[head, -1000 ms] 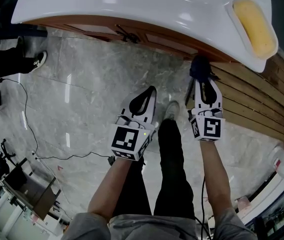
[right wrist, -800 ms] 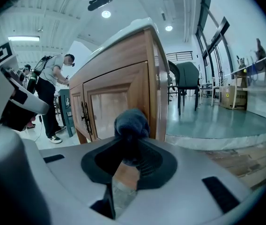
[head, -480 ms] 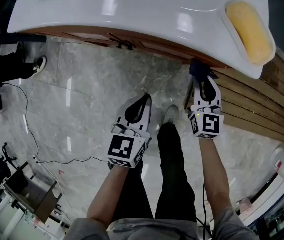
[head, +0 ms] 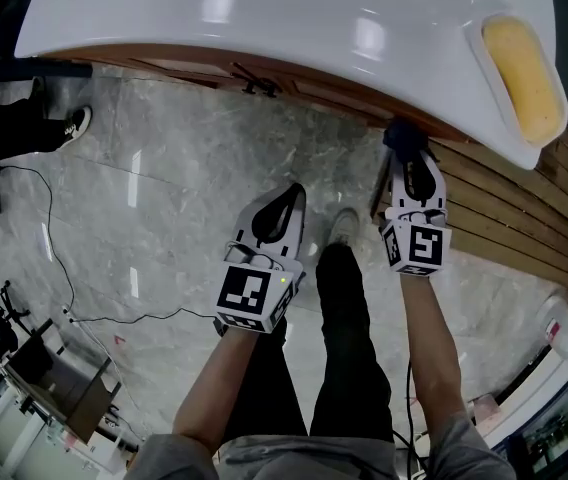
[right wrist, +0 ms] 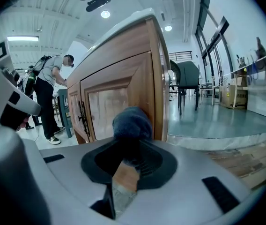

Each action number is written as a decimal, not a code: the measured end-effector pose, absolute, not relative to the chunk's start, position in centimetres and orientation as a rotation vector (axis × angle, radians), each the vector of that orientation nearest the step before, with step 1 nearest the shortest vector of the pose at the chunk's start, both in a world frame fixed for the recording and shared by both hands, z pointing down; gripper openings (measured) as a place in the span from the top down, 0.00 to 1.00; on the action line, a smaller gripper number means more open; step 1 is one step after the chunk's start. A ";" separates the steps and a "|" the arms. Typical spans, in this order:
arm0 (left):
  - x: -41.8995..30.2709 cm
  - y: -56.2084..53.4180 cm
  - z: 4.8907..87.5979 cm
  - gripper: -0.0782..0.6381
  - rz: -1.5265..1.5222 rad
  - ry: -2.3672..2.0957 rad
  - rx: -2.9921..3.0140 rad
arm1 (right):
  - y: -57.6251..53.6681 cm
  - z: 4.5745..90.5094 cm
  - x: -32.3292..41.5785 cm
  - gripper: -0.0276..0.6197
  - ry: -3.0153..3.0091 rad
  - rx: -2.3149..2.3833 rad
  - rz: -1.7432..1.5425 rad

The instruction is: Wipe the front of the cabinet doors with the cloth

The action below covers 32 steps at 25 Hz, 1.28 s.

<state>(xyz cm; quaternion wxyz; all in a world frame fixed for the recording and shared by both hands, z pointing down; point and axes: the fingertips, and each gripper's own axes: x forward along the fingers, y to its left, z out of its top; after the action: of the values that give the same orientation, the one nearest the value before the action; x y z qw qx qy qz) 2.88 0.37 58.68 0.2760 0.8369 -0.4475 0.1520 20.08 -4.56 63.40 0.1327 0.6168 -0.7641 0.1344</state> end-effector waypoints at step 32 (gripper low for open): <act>-6.5 -1.4 59.9 0.88 0.428 -1.157 2.238 | -8.0 63.0 12.4 0.85 -2.194 1.854 0.354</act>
<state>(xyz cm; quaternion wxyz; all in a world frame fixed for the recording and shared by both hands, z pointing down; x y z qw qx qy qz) -6.47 -1.43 59.88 0.2889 0.8383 -0.4336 0.1605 12.44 -8.02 63.03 0.1233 0.6356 -0.7524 0.1214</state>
